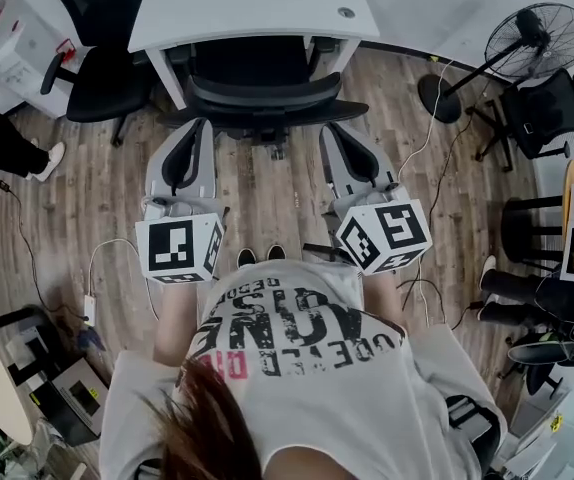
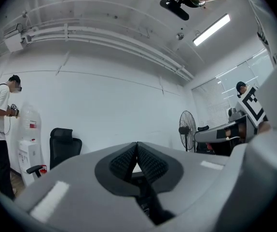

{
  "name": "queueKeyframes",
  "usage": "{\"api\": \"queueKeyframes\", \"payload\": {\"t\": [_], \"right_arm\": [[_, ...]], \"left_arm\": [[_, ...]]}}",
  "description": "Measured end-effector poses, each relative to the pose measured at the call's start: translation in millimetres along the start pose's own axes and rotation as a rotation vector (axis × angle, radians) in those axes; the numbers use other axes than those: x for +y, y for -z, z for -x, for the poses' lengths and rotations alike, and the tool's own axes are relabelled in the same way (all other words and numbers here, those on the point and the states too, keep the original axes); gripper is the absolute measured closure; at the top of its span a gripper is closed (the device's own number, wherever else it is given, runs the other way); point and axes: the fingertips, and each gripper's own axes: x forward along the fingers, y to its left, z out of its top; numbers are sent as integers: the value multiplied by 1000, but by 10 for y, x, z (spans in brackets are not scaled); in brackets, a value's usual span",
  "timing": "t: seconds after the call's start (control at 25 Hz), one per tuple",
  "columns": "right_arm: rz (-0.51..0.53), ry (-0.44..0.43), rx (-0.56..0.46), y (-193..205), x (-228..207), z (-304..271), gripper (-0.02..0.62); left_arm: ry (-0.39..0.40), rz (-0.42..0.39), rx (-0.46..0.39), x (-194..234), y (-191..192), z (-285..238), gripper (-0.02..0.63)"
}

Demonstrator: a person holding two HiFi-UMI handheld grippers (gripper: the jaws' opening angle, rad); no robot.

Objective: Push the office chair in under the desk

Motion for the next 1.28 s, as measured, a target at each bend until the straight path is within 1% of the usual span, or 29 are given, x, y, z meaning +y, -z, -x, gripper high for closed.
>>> {"api": "queueKeyframes", "payload": {"t": [0.24,0.44,0.6,0.88,1.28], "right_arm": [[43,-3,6,68,148,136,572],[58,-35,-8,129,216,189,571],[42,-34,17,246,208,179,572],[58,-48,26,273,251,98,572],[59,-44,25,241,172,-35,572]], "left_arm": [[1,2,-12,-116,-18,133,594],[17,21,0,-252,126,199,594],[33,13,22,-331,212,217,594],[34,-3,31,-307,244,183,594],[57,9,50,-282,316,62,594]]}}
